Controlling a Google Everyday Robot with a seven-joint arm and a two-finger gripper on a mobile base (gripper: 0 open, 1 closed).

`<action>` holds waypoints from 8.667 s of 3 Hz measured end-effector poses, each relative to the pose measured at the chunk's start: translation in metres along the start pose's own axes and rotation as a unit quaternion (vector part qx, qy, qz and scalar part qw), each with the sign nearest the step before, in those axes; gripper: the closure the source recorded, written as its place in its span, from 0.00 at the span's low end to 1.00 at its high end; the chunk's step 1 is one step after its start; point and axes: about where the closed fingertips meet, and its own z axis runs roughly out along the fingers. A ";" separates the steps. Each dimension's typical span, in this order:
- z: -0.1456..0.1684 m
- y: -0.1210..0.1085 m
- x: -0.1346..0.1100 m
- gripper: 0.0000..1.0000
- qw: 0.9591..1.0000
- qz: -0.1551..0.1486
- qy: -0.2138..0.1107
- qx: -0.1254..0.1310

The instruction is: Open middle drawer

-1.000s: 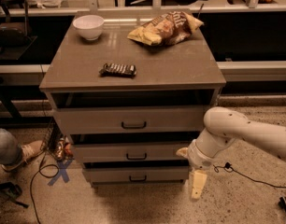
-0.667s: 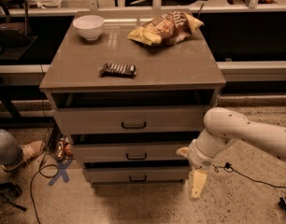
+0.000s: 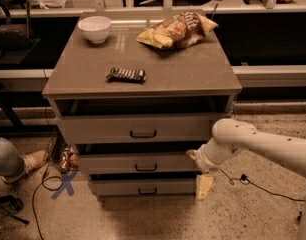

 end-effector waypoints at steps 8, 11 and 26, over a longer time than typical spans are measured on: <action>0.078 -0.089 0.010 1.00 0.997 0.026 -0.040 0.056; 0.078 -0.089 0.010 0.59 0.997 0.026 -0.040 0.056; 0.071 -0.018 0.015 0.00 0.998 -0.016 0.005 0.061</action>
Offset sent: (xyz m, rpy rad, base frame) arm 0.0995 0.0204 -0.0885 0.0625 -0.0773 -0.0677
